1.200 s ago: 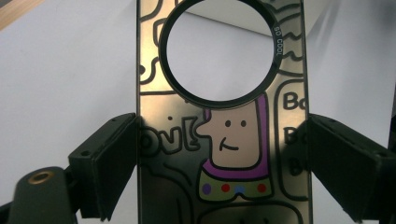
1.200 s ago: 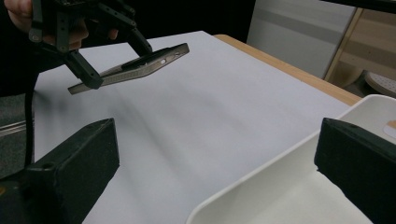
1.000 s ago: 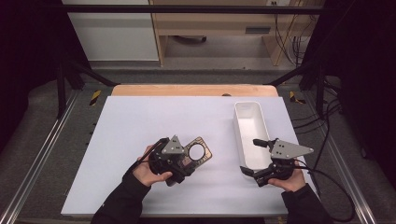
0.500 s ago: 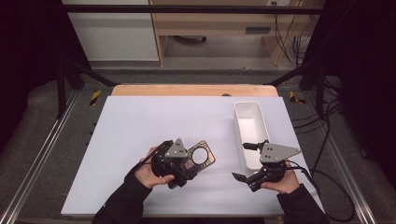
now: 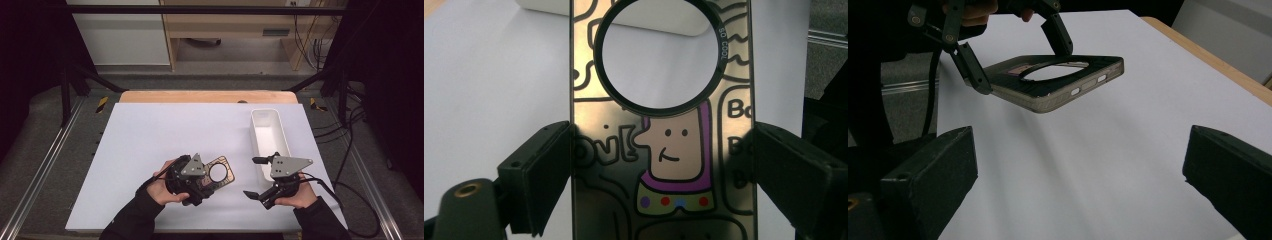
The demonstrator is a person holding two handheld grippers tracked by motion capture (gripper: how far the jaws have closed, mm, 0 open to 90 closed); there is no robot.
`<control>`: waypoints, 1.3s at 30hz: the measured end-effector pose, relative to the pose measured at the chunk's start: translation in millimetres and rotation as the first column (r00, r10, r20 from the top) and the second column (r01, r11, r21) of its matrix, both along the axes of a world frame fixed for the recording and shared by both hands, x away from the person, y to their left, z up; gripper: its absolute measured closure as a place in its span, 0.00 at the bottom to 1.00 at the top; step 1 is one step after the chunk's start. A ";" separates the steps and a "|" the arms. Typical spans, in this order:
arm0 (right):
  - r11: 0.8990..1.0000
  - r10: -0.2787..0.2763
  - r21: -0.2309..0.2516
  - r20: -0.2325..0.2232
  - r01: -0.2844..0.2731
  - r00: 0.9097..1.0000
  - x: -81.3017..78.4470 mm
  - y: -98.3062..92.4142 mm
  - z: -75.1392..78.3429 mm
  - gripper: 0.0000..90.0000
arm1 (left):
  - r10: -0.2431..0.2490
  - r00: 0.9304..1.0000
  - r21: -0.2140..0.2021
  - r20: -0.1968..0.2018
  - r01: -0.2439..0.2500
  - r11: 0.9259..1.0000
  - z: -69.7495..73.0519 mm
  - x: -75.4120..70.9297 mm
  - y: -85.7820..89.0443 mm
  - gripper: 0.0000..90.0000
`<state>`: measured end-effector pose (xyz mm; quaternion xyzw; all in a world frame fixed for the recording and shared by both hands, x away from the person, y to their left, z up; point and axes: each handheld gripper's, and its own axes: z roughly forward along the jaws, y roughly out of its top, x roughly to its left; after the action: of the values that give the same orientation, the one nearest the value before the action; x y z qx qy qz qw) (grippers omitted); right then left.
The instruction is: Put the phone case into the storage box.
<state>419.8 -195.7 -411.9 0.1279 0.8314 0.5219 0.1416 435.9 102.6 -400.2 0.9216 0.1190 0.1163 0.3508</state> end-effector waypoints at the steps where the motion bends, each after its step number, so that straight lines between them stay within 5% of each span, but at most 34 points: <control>1: 1.000 0.003 -0.001 -0.001 -0.003 1.000 0.2 0.6 -0.1 0.02 | -0.004 1.000 0.000 0.000 0.004 1.000 0.0 -0.6 0.2 0.13; 39: 0.988 0.137 -0.077 0.003 -0.136 0.991 7.0 35.2 8.8 0.04 | -0.140 0.990 0.058 0.022 0.138 0.989 10.9 -8.8 2.2 0.13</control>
<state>426.7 -160.5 -403.1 0.0632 0.8571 0.4985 0.1137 427.1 104.9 -389.4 0.9355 0.0465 0.1069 0.3337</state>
